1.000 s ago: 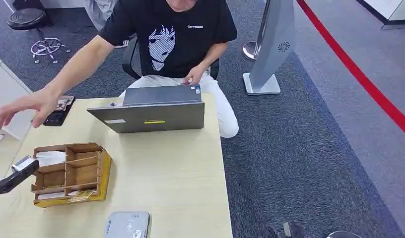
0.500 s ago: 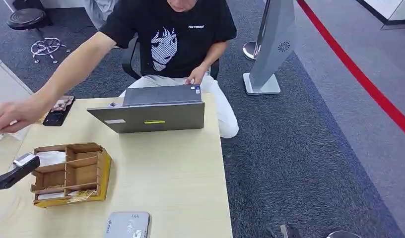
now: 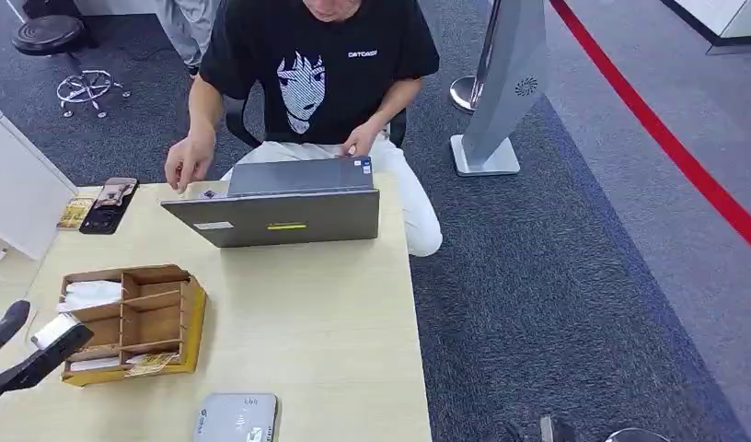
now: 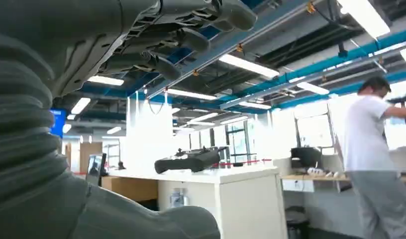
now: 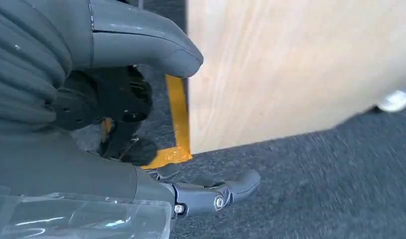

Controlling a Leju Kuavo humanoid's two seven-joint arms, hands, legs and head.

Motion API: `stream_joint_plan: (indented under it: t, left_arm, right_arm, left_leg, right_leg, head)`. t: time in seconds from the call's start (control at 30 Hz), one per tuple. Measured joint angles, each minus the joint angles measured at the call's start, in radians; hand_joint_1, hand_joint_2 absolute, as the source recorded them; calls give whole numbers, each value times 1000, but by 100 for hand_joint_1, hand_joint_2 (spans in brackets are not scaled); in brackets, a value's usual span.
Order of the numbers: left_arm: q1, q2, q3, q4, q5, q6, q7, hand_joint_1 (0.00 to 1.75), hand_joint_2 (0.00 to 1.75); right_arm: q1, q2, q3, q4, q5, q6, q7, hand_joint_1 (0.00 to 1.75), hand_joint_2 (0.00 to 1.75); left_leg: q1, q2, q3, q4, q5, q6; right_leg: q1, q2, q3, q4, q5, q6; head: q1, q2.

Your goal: Pass the card to the sensor for recognition and then transmit it.

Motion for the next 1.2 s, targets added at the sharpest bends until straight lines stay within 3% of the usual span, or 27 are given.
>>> stream_joint_plan:
  t: [0.07,0.2,0.3,0.4,0.43,0.47,0.5,0.53,0.7,0.77,0.9,0.97,1.07,1.2]
  left_arm:
    - [43,-37,20,-52,52,19,-31,0,175]
    - [139,-162,81,-175,216,19,-122,0,175]
    - [195,-285,162,-247,343,-47,-227,0,175]
    - [222,-387,255,-281,402,-117,-308,0,175]
    - [230,-419,292,-285,429,-140,-312,21,175]
    - [240,-450,332,-285,460,-154,-308,42,175]
    - [250,-474,371,-284,484,-165,-297,162,175]
    - [262,-491,400,-283,508,-172,-282,175,175]
    - [305,-552,521,-229,675,-212,-206,175,175]
    - [313,-566,561,-180,793,-215,-155,175,175]
    - [322,-585,605,-72,904,-202,-128,175,175]
    - [321,-590,617,-31,954,-189,-81,175,175]
    - [307,-594,643,68,1013,-144,1,175,175]
    - [262,-605,693,288,1039,-104,114,175,175]
  right_arm:
    - [3,0,2,-9,-23,-17,5,0,175]
    - [17,0,18,-42,-77,-46,10,0,175]
    - [49,3,41,-80,-123,-73,25,0,175]
    - [75,3,57,-107,-157,-85,29,0,175]
    - [82,3,61,-119,-171,-86,33,0,175]
    - [88,3,66,-128,-184,-87,38,3,175]
    - [94,3,69,-137,-195,-86,40,175,175]
    - [100,3,71,-143,-202,-86,42,175,175]
    - [115,3,71,-171,-229,-78,44,175,175]
    - [117,3,71,-177,-243,-73,44,175,175]
    - [118,3,71,-190,-283,-84,42,175,175]
    - [118,3,72,-193,-284,-84,43,175,175]
    - [115,3,71,-196,-284,-76,45,175,175]
    - [97,3,67,-193,-255,-32,56,175,175]
  left_leg:
    - [0,0,0,0,0,0]
    - [0,0,0,0,-1,1]
    - [0,0,0,0,-1,1]
    - [0,0,-1,0,-1,1]
    - [0,0,0,0,-1,1]
    - [0,0,0,0,-1,1]
    - [0,0,0,0,-1,1]
    - [0,1,0,0,-1,1]
    - [0,0,0,0,-1,1]
    - [0,0,0,0,-1,1]
    - [0,0,0,0,-1,1]
    - [0,0,0,0,-1,1]
    - [0,0,0,0,-1,1]
    - [0,0,1,0,-1,1]
  right_leg:
    - [0,0,0,0,0,0]
    - [0,0,0,0,0,0]
    - [0,-1,0,0,-1,0]
    - [0,-1,0,0,-1,0]
    - [0,-1,0,0,-1,0]
    - [0,-1,0,0,-1,0]
    - [0,0,0,0,-1,0]
    - [0,0,0,0,-1,0]
    - [0,-1,0,0,-1,0]
    - [0,-1,0,0,-1,0]
    - [0,-1,0,0,-1,0]
    - [0,-1,1,0,-1,0]
    - [0,-1,1,0,-1,0]
    - [0,-1,1,0,-1,0]
  head:
    - [1,0]
    - [1,0]
    - [0,0]
    - [0,0]
    - [0,0]
    - [0,0]
    - [0,0]
    - [0,0]
    - [0,0]
    - [0,0]
    - [0,0]
    - [1,0]
    - [-1,0]
    - [0,0]
